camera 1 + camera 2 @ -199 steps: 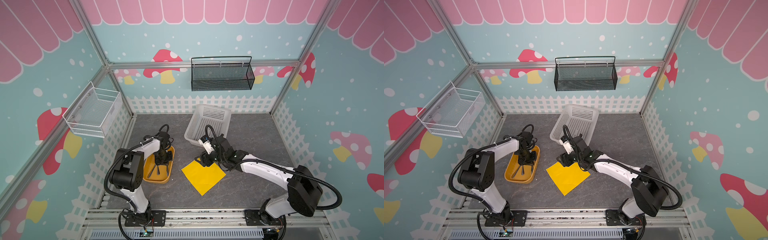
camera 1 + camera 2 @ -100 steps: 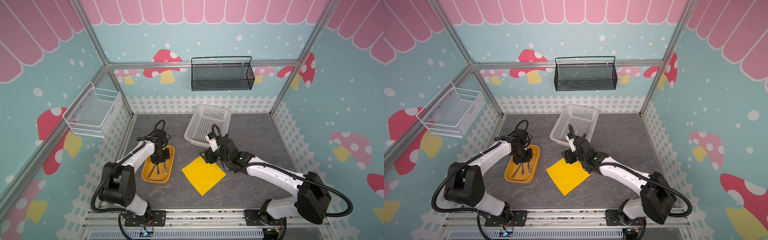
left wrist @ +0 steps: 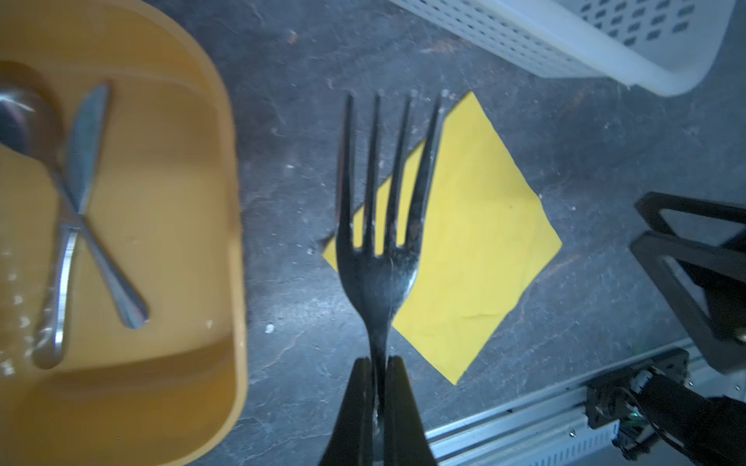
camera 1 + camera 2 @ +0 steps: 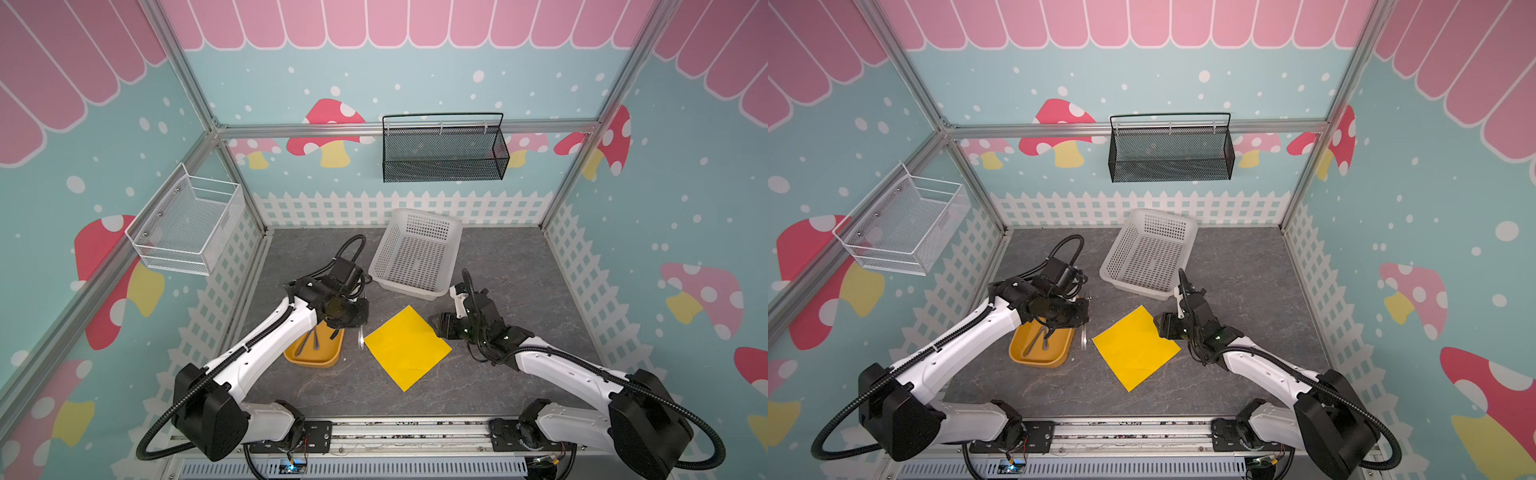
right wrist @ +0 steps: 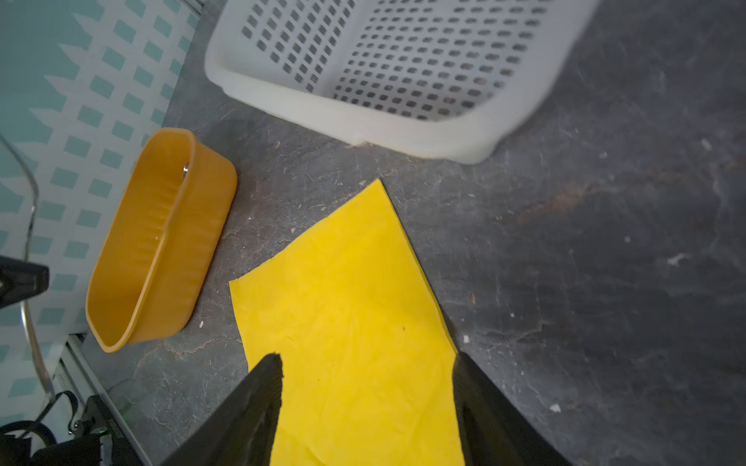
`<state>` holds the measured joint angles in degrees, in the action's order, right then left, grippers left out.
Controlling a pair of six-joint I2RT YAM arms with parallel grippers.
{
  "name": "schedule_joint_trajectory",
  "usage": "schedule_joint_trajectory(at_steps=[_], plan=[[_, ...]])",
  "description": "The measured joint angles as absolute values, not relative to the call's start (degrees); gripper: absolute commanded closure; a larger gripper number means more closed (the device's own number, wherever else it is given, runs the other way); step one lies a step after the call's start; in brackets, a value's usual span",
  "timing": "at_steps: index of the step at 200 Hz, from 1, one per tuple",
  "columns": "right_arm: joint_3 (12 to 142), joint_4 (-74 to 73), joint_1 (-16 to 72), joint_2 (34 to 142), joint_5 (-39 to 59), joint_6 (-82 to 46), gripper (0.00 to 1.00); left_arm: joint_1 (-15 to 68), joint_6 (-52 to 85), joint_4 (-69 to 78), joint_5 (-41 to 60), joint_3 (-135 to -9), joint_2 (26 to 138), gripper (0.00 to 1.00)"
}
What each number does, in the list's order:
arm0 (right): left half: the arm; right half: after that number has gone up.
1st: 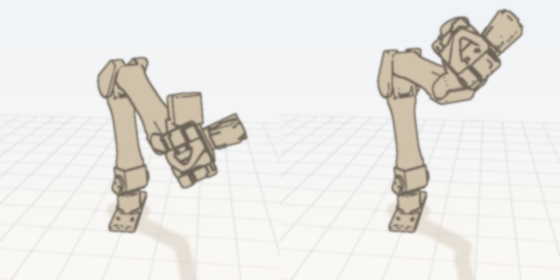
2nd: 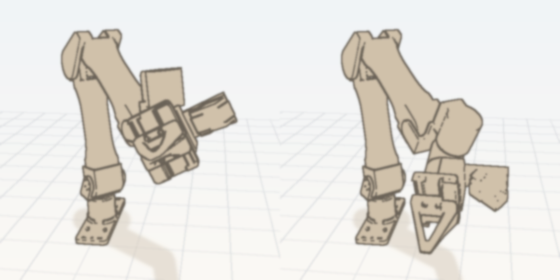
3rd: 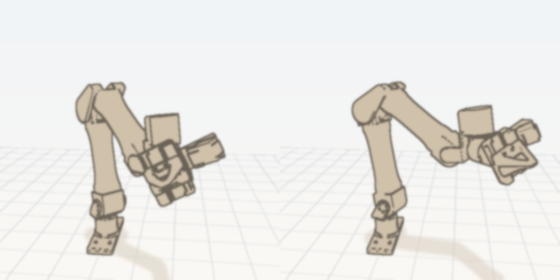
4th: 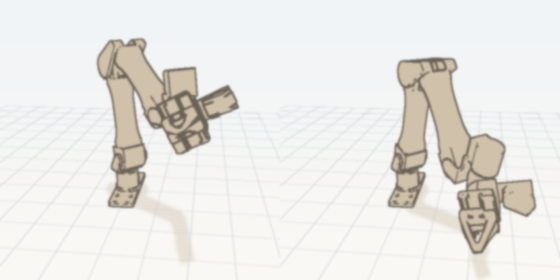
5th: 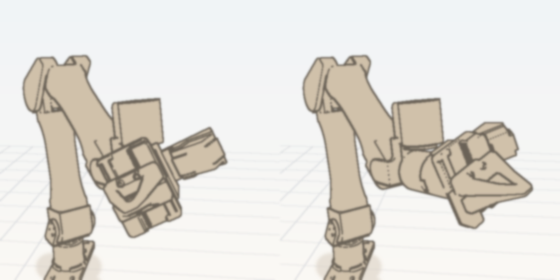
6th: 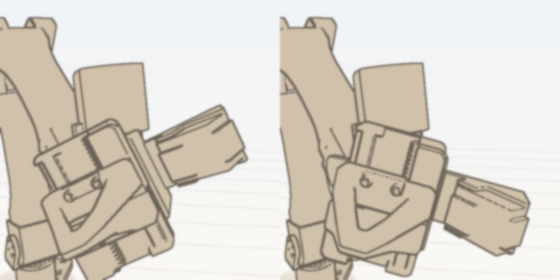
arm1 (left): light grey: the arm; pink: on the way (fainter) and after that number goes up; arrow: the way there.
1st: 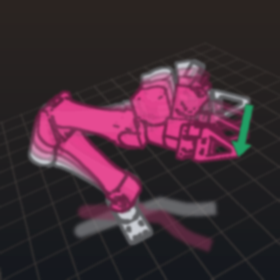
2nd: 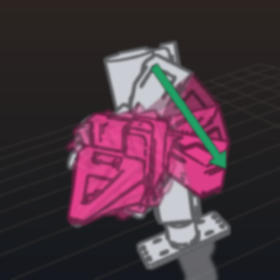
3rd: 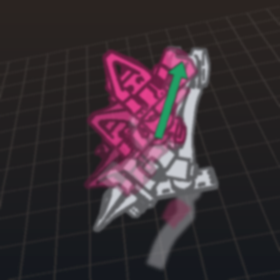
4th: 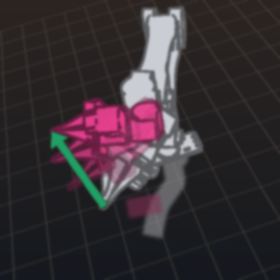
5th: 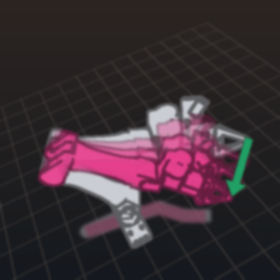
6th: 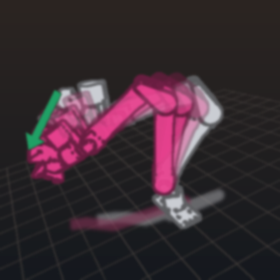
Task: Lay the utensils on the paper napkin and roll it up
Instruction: 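Carry the fork with the left gripper over the napkin and lower it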
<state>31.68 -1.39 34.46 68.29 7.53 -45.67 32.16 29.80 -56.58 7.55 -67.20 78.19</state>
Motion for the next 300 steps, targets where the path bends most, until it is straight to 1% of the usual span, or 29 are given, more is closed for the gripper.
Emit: schedule_joint_trajectory(at_steps=[19,50,83,111,179,300], plan=[[28.1,-1.8,32.7,67.9,9.1,-49.5,0.32,37.3,32.4,-54.0,8.7,-67.2,82.1,0.98],[26.5,-2.2,31.8,67.9,11.0,-52.8,0.32,42.5,36.3,-48.7,10.7,-67.3,90.1,0.98],[26.5,-3.2,31.3,67.2,11.7,-53.8,0.32,45.3,39.5,-43.6,12.5,-70.0,98.8,0.98],[26.5,-3.1,31.1,65.3,11.4,-53.9,0.33,46.2,41.3,-40.5,13.2,-72.5,103.5,0.98],[26.5,-3.0,31.1,63.1,9.9,-52.9,0.33,46.2,43.1,-37.6,13.6,-73.7,109.6,0.97],[26.4,-3.7,31.0,63.6,10.1,-52.7,0.32,46.2,43.1,-36.2,13.7,-75.0,112.1,0.95]])
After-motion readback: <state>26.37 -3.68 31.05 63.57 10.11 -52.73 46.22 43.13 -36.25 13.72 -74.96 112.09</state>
